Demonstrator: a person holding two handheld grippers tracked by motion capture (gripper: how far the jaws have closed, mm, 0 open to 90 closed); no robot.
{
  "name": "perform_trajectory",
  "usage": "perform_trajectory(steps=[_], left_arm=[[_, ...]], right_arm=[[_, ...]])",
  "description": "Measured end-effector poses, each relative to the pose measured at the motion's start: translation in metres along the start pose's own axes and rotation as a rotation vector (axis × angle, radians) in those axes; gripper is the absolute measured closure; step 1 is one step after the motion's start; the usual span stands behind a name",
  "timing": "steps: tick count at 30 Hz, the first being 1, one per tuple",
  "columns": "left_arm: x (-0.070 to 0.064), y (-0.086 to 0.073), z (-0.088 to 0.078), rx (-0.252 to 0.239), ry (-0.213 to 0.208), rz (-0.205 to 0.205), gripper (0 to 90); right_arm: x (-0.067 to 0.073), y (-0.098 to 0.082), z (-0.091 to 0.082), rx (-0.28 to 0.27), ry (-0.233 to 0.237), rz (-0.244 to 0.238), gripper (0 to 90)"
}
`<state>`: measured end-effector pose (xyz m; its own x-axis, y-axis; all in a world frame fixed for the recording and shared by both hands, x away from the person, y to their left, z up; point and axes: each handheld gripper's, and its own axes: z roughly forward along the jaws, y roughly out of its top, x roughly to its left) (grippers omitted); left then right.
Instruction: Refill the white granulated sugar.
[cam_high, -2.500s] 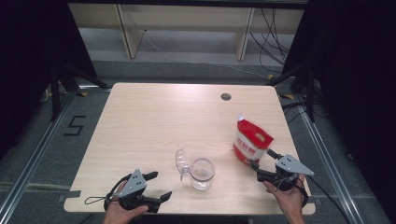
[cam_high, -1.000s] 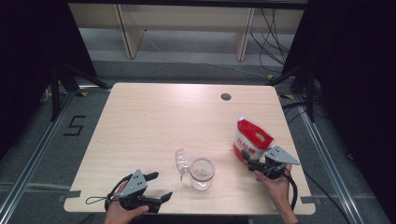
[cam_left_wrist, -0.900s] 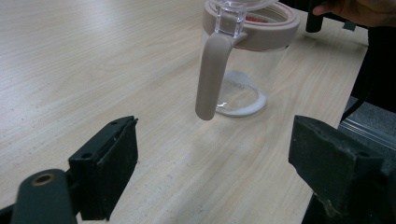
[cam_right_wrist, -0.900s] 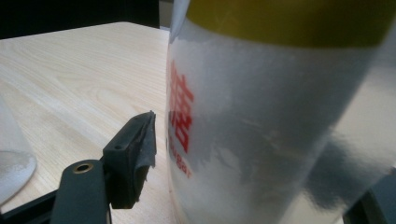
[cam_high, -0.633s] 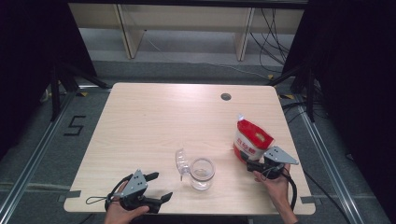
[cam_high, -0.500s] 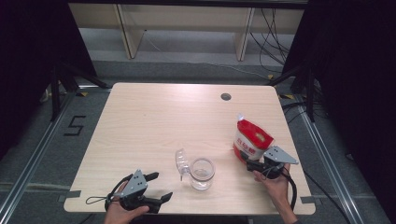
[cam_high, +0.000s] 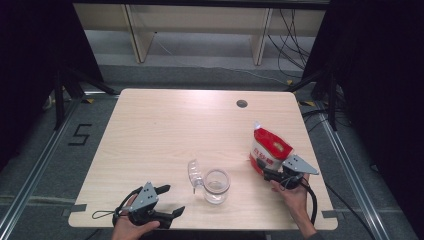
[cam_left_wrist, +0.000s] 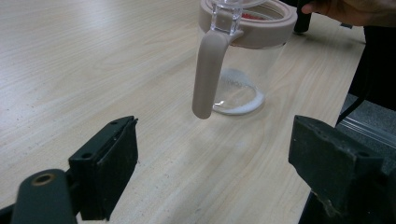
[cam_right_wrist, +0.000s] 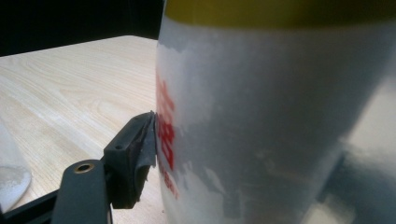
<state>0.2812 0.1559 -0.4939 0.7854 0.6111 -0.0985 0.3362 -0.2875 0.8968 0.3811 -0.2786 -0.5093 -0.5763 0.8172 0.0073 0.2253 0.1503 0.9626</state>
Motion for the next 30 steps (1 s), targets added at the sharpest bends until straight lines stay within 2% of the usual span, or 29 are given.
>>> perform_trajectory(steps=[1,2,3,4,5,6,7,8,11,13,14,16,21,24,28,29,30], left_arm=[[-0.0001,0.0000,0.0000,-0.001,-0.001,0.000,15.4],[-0.0001,0.0001,0.0000,-0.001,-0.002,0.004,15.4],[0.0011,0.0005,-0.0001,-0.001,-0.004,0.024,15.4],[0.0010,0.0004,0.0000,-0.001,-0.004,0.023,15.4],[0.0010,0.0004,0.0001,0.000,-0.004,0.023,15.4],[0.0005,0.0002,0.0001,0.003,0.000,0.016,15.4],[-0.0007,-0.0001,0.0004,0.001,0.005,-0.001,15.4],[-0.0005,-0.0001,0.0002,0.005,0.006,0.004,15.5],[-0.0002,0.0000,0.0001,0.006,0.008,0.009,15.5],[0.0008,0.0002,0.0006,0.001,-0.003,0.023,15.5],[0.0008,0.0002,0.0006,0.002,-0.003,0.023,15.5],[0.0011,0.0003,0.0002,0.008,0.002,0.032,15.5],[0.0008,0.0002,0.0002,0.011,0.001,0.033,15.5],[0.0009,0.0002,0.0002,0.009,0.001,0.035,15.5],[0.0010,-0.0003,0.0013,0.007,-0.005,0.036,15.6],[-0.0011,-0.0009,0.0015,0.010,-0.010,0.006,15.6],[-0.0014,-0.0009,0.0015,0.010,-0.006,0.009,15.6]], right_arm=[[0.0002,-0.0001,0.0005,0.004,0.002,0.005,30.7],[-0.0022,-0.0007,0.0017,-0.004,0.007,-0.011,30.7],[0.0009,-0.0013,0.0016,-0.004,0.008,0.021,30.8],[-0.0027,-0.0008,0.0024,-0.008,0.019,-0.012,30.8],[-0.0021,-0.0009,0.0021,-0.004,0.016,-0.006,30.8],[0.0012,-0.0012,0.0011,0.001,0.010,0.028,30.8],[0.0013,-0.0014,0.0011,-0.001,0.009,0.031,30.8],[-0.0008,-0.0011,0.0015,-0.002,0.012,0.011,30.9],[0.0002,-0.0021,0.0017,-0.010,-0.007,0.020,31.1],[-0.0022,-0.0026,0.0035,-0.029,-0.006,-0.008,31.3],[-0.0008,-0.0029,0.0034,-0.030,-0.010,0.007,31.3],[-0.0019,-0.0029,0.0036,-0.031,-0.009,-0.009,31.4],[-0.0019,-0.0036,0.0045,-0.020,0.001,-0.002,31.5],[-0.0047,-0.0042,0.0074,-0.056,0.001,-0.019,31.5],[-0.0044,-0.0037,0.0058,-0.033,0.003,-0.015,31.9],[-0.0044,-0.0037,0.0061,-0.035,0.004,-0.018,32.2],[-0.0066,-0.0034,0.0066,-0.035,0.011,-0.040,32.5]])
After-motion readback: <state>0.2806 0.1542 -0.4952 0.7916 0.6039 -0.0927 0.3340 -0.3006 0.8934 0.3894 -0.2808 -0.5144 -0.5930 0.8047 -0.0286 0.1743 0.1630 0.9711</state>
